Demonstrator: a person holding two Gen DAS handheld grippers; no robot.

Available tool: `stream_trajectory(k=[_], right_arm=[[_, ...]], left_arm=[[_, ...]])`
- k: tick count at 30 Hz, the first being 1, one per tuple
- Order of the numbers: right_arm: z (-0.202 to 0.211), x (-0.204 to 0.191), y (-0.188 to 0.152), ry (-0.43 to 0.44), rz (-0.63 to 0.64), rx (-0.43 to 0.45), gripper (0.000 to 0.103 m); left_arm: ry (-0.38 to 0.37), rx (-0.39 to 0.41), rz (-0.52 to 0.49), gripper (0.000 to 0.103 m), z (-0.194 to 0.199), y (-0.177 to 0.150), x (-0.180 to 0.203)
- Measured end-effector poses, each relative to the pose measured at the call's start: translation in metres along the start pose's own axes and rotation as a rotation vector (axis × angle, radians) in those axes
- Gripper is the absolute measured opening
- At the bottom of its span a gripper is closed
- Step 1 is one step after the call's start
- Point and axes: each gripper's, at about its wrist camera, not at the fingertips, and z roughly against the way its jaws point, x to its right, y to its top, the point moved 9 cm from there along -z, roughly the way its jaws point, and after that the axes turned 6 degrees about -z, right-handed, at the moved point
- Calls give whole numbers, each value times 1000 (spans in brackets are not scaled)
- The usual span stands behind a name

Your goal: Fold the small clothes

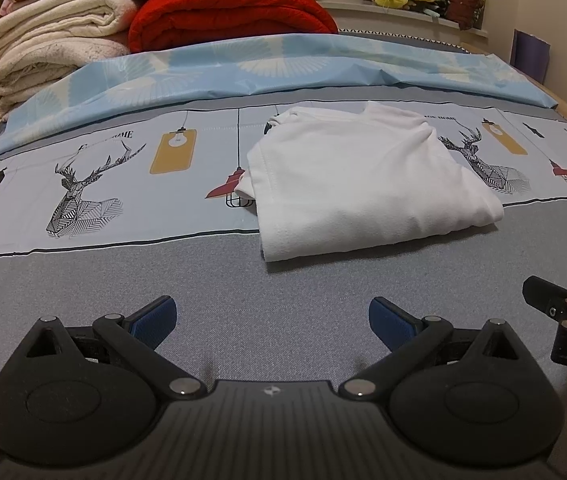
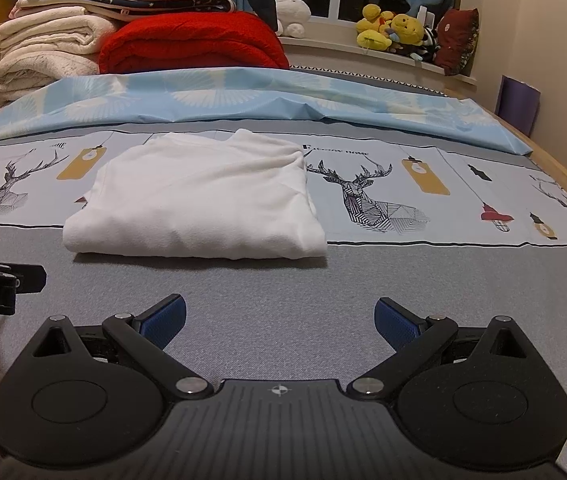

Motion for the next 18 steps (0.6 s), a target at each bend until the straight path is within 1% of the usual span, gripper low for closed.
stream_trajectory(k=[10,18], right_arm=[[-1,-1,0,4,5,-2,100],[-1,-1,0,8,7,-3,100]], left_arm=[[6,-10,-5,102,-2,-2,0],[-12,-3,-20,102,-1,-2,5]])
